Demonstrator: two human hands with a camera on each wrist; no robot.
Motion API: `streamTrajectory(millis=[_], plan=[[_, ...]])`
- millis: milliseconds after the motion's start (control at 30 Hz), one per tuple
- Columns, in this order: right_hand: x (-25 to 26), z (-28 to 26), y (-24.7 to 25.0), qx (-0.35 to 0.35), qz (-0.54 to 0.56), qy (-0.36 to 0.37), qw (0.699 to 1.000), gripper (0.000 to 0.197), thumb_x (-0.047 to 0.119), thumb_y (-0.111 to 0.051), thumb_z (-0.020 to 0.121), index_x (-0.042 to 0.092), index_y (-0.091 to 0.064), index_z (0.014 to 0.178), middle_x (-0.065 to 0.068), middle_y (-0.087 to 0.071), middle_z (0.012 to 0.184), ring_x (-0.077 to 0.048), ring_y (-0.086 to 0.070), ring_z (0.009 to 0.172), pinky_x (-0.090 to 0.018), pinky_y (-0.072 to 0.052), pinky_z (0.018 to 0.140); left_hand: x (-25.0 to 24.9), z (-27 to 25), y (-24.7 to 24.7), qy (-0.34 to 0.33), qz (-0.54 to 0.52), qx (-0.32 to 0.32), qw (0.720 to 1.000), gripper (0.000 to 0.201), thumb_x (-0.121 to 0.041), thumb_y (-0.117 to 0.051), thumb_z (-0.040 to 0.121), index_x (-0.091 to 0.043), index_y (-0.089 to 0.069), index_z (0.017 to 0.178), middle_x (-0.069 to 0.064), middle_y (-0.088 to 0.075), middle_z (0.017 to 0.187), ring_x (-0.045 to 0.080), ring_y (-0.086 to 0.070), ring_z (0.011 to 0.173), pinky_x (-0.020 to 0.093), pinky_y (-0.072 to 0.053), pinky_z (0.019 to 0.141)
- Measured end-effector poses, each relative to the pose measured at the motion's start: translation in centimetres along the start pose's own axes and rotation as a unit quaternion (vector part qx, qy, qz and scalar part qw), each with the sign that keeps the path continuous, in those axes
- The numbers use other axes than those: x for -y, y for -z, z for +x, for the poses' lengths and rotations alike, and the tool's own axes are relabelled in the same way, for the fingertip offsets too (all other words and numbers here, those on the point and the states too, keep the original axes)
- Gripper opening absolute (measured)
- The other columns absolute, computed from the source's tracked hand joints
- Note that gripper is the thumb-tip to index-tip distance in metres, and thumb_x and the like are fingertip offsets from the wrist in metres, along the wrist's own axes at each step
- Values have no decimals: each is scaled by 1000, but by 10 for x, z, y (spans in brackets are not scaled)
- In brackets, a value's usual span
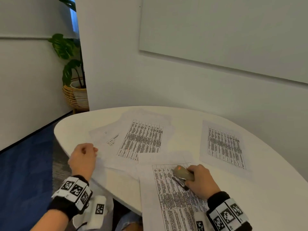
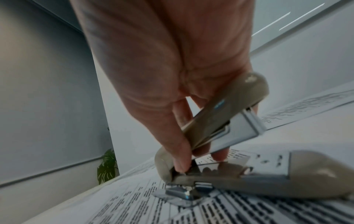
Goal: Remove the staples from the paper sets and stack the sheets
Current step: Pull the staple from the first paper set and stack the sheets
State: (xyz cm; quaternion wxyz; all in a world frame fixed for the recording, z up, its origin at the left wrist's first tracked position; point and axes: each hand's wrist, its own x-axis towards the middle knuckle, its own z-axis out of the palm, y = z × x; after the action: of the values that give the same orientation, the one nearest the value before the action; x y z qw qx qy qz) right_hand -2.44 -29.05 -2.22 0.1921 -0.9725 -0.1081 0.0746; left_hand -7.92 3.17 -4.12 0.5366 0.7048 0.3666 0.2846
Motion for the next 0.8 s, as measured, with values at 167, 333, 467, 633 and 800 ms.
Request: streamTrajectory(millis=[167, 333, 467, 633, 800], plan=[[-3, 2, -2, 3, -14, 8, 1000, 34, 18, -67, 83, 15, -60, 116, -3, -56, 112, -13, -54, 93, -21, -48, 87, 81, 12, 25, 164, 114, -71, 977, 40, -17, -33, 99, 11, -55, 118, 34, -53, 122, 48, -48, 111, 45, -37, 94], [-3, -1, -3, 9, -9, 19, 1000, 35, 19, -62, 88, 15, -53, 121, 2, -45, 103, -12, -47, 93, -17, -41, 83, 136, 16, 11, 146, 190, 136, 961, 37, -8, -34, 97, -5, -52, 129, 25, -55, 129, 42, -52, 114, 49, -38, 104], [-2, -1, -4, 3, -16, 15, 1000, 29, 25, -61, 87, 16, -56, 115, 0, -51, 105, -14, -53, 93, -21, -45, 83, 118, 8, 5, 99, 201, 105, 969, 39, -3, -44, 92, 2, -49, 130, 31, -50, 130, 46, -45, 116, 49, -36, 100], [3, 1, -5, 18, -77, 6, 997, 31, 40, -59, 87, 21, -51, 110, 3, -46, 103, -13, -51, 93, -25, -46, 84, 71, -13, 10, -22, 72, -107, 991, 38, 6, -60, 79, 9, -54, 117, 34, -48, 121, 43, -49, 108, 53, -43, 95], [10, 7, -8, 16, -76, 12, 997, 30, 32, -60, 88, 19, -50, 113, 2, -49, 109, -15, -52, 99, -24, -45, 85, 27, -63, -13, -244, 82, 13, 966, 40, 6, -64, 78, -18, -57, 110, 2, -38, 136, 11, -39, 117, 36, -36, 102]])
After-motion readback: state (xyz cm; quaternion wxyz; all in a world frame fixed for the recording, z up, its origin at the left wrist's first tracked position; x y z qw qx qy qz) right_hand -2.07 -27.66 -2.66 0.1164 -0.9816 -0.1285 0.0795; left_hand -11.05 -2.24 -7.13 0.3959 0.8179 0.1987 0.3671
